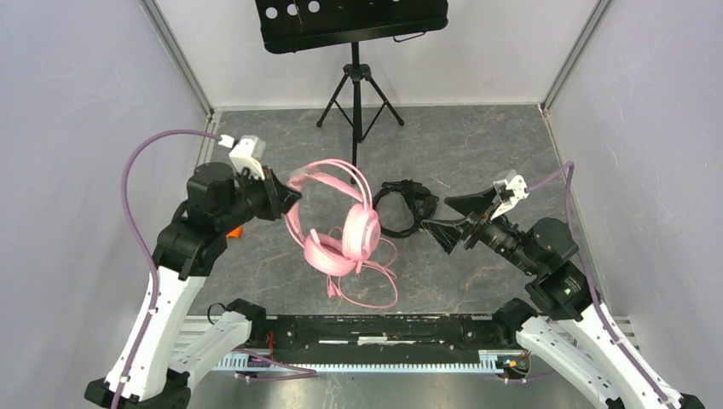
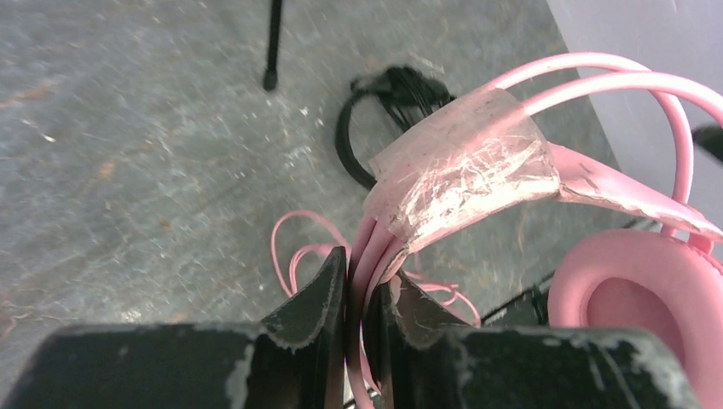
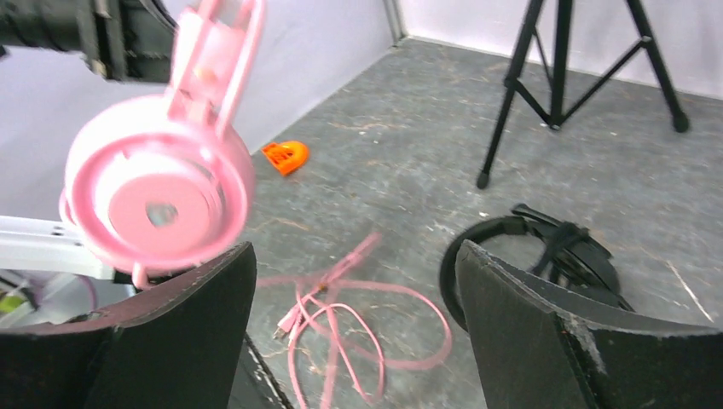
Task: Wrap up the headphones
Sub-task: Pick up the headphones from the center of the board.
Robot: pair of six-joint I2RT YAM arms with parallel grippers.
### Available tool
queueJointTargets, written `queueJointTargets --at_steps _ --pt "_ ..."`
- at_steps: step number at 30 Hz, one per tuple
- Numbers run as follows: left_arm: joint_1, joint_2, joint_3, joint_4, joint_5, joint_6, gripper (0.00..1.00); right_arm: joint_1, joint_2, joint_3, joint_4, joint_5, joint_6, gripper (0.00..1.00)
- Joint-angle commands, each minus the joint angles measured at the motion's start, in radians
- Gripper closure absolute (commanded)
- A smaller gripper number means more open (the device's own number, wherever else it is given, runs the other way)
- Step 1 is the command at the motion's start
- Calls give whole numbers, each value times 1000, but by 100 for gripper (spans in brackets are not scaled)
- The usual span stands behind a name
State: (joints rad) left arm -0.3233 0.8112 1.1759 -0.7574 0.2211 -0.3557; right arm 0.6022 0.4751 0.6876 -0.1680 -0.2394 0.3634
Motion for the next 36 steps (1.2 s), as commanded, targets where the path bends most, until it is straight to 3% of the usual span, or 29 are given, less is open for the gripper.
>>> queueJointTargets --at_steps 1,5,11,17,21,28,36 --pt "-72 -6 -36 18 43 22 98 5 70 67 93 -111 91 11" --pt "-86 -19 -74 28 -46 37 98 8 99 63 157 -125 172 14" --pt "-87 -11 -141 112 -210 17 98 84 184 56 149 34 211 17" --pt "-87 17 -146 122 -312 -18 98 382 372 148 160 342 158 18" --pt "-86 19 -159 118 -370 -29 98 487 500 244 148 532 149 19" --pt "-88 9 -167 118 -369 -43 98 565 717 371 34 721 236 20" --pt "-87 -23 -185 154 -308 -72 98 605 861 428 -1 779 268 29"
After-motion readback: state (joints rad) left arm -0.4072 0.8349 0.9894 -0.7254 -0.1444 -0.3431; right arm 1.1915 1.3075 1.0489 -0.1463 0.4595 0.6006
